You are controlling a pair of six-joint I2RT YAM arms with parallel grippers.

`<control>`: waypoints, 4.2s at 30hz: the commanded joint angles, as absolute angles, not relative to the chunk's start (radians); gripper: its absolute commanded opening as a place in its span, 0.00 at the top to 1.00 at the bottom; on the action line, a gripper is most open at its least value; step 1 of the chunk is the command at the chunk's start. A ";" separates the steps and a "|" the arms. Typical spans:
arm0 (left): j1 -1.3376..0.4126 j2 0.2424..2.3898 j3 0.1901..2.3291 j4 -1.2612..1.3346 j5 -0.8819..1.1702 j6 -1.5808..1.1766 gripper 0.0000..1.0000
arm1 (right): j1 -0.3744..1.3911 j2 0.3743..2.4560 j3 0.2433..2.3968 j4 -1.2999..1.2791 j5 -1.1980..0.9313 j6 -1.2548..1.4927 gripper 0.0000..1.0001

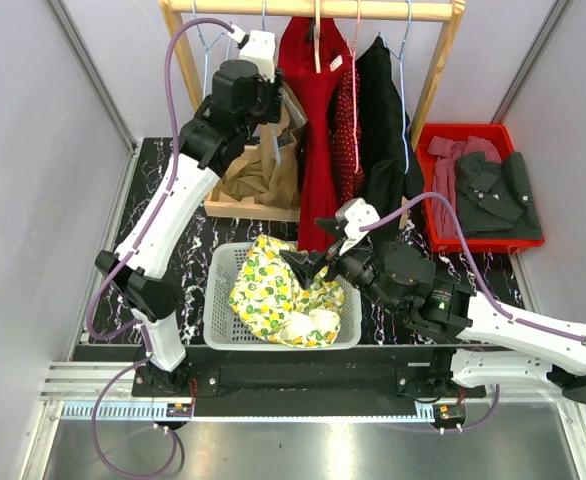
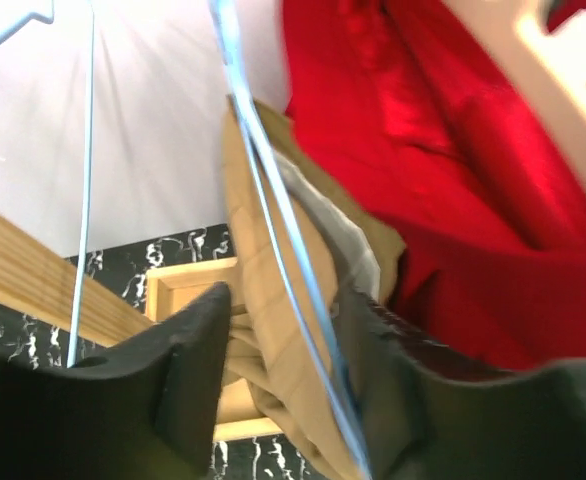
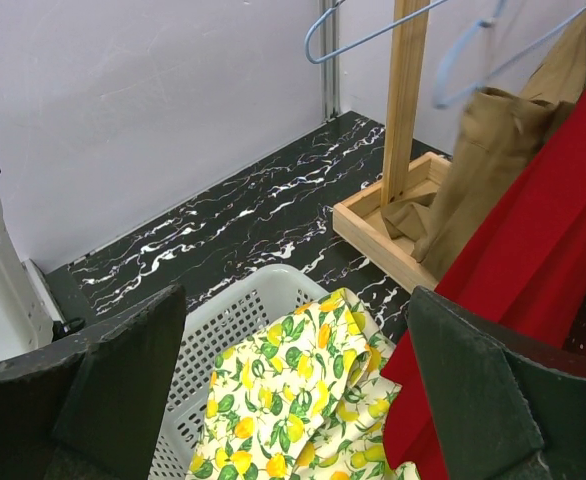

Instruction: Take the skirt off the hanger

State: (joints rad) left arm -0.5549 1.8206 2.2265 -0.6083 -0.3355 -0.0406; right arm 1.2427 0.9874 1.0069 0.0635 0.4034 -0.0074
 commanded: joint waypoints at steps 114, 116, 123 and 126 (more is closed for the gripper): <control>-0.393 0.859 1.804 -0.833 0.292 0.133 1.00 | 1.075 1.401 1.608 0.020 0.365 -0.382 1.00; -0.394 0.850 1.744 -0.845 0.270 0.159 1.00 | 1.075 1.394 1.632 0.012 0.383 -0.408 1.00; -0.394 0.810 1.660 -0.857 0.221 0.190 1.00 | 1.051 1.376 1.651 -0.026 0.431 -0.462 1.00; -0.393 0.801 1.654 -0.859 0.209 0.207 1.00 | 1.031 1.355 1.612 -0.037 0.456 -0.460 1.00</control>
